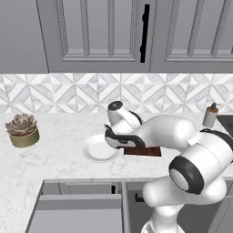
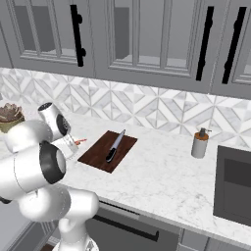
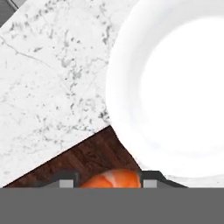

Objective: Pick up the knife from the drawer and place it on the cutting board. Then place the meat from the plate to the cutting board.

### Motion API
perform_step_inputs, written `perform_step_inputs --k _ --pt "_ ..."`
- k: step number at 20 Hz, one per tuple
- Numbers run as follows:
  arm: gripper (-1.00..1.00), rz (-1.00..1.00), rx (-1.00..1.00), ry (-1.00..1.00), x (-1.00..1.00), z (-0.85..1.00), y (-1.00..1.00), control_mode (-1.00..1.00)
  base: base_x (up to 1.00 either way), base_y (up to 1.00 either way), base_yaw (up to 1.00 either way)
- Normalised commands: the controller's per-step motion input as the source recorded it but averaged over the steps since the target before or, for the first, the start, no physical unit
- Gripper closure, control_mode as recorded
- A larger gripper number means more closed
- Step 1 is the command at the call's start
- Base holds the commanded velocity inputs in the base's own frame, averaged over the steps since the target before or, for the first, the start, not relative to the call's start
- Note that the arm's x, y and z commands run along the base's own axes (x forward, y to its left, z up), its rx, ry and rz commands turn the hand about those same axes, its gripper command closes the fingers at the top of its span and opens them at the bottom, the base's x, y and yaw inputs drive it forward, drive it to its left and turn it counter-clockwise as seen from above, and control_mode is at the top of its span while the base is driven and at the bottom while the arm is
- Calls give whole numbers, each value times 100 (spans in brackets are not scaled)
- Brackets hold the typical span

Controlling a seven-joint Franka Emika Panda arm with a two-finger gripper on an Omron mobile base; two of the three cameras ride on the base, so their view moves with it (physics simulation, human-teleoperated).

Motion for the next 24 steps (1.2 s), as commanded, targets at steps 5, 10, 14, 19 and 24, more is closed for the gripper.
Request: perform_step_inputs --k 5,10,14,19,24 --pt "100 -7 0 0 27 0 -86 -100 0 0 0" --pt "100 -1 0 1 44 -6 -52 -100 0 0 0" --pt "100 0 0 1 47 -34 -19 -100 0 0 0" --pt "-100 0 -1 0 42 -46 0 -100 0 0 0" --pt "-100 0 0 0 15 -9 0 -100 0 0 0"
